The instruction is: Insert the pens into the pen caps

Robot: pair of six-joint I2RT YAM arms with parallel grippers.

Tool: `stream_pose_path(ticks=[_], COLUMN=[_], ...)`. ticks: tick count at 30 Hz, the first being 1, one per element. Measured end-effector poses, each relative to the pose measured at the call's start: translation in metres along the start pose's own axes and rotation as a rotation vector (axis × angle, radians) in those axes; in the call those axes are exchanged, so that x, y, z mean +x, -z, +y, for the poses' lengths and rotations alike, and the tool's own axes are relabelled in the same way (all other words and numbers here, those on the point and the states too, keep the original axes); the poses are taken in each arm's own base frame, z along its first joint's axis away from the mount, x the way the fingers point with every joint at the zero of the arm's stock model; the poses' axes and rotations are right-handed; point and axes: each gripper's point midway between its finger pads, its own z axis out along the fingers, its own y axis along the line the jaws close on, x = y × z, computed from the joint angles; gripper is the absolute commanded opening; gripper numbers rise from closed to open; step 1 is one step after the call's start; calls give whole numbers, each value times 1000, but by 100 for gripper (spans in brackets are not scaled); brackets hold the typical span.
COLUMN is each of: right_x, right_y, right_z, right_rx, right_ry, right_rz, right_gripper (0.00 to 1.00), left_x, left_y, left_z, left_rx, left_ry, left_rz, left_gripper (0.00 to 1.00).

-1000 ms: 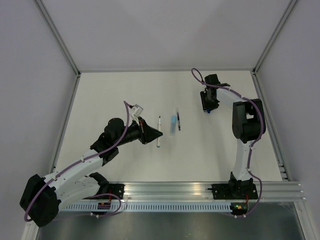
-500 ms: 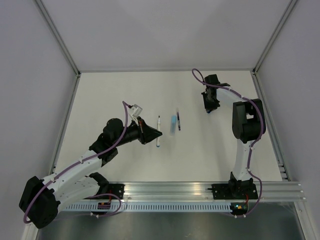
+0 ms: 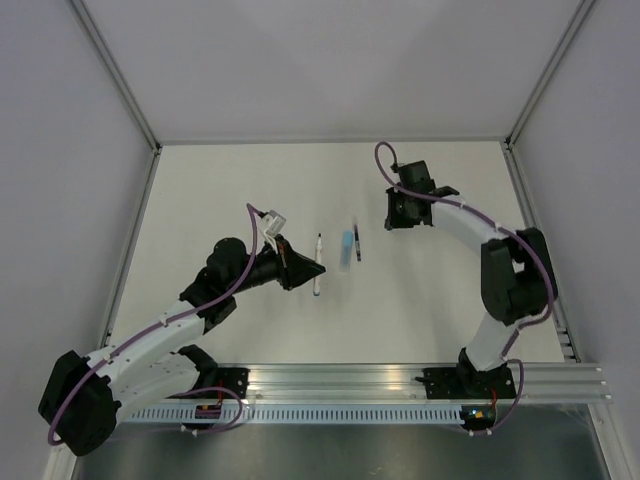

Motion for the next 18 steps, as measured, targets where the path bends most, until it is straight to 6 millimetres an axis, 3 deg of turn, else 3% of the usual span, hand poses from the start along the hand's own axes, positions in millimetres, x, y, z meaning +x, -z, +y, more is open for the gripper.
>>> stream_pose_path(ticks=[3, 6, 10, 13, 18], right_x=[-13, -28, -35, -28, -12], right_y=[51, 126, 212, 240, 253], right_z=[62, 122, 164, 183, 208], right_rx=[-182, -411, -664, -777, -880], right_ry=[23, 31, 11, 0, 0], right_rz=[-184, -412, -656, -720, -720], right_gripper=[0, 0, 0, 0, 0], left_x=[4, 6, 7, 3, 1], left_y=[0, 1, 5, 8, 10], left_z=[-5, -11, -18, -25, -31], left_rx=[39, 76, 110, 139, 171], left_ry=[-3, -9, -16, -27, -37], left_rz=[14, 17, 12, -2, -10], left_gripper=[2, 2, 2, 2, 2])
